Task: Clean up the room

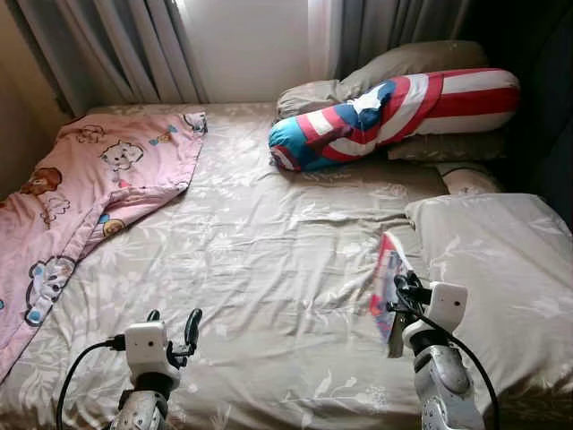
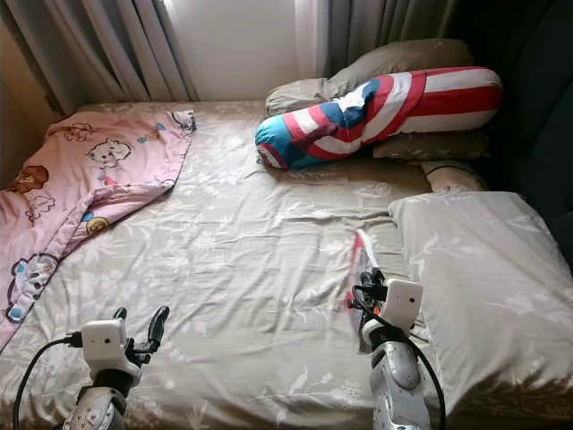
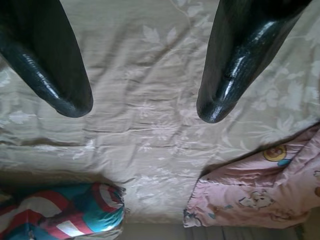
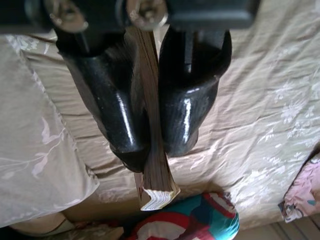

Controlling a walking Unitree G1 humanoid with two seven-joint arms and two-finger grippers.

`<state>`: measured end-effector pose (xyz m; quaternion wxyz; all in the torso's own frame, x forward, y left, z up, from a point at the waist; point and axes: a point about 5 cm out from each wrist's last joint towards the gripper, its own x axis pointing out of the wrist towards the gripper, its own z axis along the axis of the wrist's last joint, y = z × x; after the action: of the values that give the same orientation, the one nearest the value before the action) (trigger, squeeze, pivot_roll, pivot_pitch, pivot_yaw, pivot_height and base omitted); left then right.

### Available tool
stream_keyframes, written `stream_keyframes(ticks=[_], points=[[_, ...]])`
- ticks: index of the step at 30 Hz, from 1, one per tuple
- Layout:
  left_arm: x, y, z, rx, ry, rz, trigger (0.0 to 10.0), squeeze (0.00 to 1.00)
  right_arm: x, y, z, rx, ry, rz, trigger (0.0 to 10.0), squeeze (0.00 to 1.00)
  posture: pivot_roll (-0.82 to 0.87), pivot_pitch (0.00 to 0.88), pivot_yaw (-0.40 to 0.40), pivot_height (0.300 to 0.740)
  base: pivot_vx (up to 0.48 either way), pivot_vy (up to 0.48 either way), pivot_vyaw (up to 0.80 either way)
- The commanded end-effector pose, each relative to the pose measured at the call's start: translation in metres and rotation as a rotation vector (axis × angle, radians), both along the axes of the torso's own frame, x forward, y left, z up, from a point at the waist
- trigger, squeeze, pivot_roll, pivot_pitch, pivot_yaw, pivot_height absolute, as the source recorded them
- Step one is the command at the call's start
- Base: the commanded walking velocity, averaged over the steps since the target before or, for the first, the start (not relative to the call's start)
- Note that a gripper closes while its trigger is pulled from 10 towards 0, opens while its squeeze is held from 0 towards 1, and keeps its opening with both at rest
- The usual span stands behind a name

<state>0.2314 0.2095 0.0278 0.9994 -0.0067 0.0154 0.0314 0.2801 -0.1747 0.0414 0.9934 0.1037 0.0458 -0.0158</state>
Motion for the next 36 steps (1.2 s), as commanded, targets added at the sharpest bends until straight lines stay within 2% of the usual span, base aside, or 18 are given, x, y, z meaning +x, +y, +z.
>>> stream_keyframes(ticks=[1, 8, 14, 17, 30, 33, 36], points=[[0.001, 0.001, 0.000, -0.001, 0.008, 0.003, 10.0, 0.00, 0.005, 0.004, 0.011, -0.003, -0.050, 0.012, 10.0, 0.00, -0.10, 0.026, 0.015, 0.740, 0.000, 0.000, 0.00], [0.007, -0.003, 0.008, 0.005, -0.008, -0.018, 10.0, 0.00, 0.006, 0.012, 0.009, -0.015, -0.031, 0.054, 10.0, 0.00, -0.10, 0.038, 0.013, 0.720, 0.000, 0.000, 0.00], [0.013, -0.011, 0.014, 0.001, -0.012, -0.037, 10.0, 0.00, 0.001, 0.012, 0.006, -0.043, -0.025, 0.060, 10.0, 0.00, -0.10, 0.057, 0.018, 0.675, 0.000, 0.000, 0.00], [0.014, -0.012, 0.015, -0.001, -0.013, -0.036, 10.0, 0.00, -0.001, 0.010, 0.008, -0.023, -0.053, 0.044, 10.0, 0.00, -0.10, 0.063, 0.019, 0.671, 0.000, 0.000, 0.00], [0.016, -0.011, 0.021, -0.001, -0.006, -0.030, 10.0, 0.00, 0.001, 0.014, 0.004, -0.031, -0.008, 0.055, 10.0, 0.00, -0.09, 0.076, 0.020, 0.671, 0.000, 0.000, 0.00], [0.016, -0.012, 0.021, -0.002, -0.004, -0.031, 10.0, 0.00, 0.001, 0.017, 0.004, -0.025, -0.011, 0.067, 10.0, 0.00, -0.09, 0.077, 0.019, 0.651, 0.000, 0.000, 0.00], [0.016, -0.012, 0.022, -0.004, -0.002, -0.030, 10.0, 0.00, 0.000, 0.017, 0.005, -0.017, -0.030, 0.059, 10.0, 0.00, -0.09, 0.078, 0.020, 0.651, 0.000, 0.000, 0.00]])
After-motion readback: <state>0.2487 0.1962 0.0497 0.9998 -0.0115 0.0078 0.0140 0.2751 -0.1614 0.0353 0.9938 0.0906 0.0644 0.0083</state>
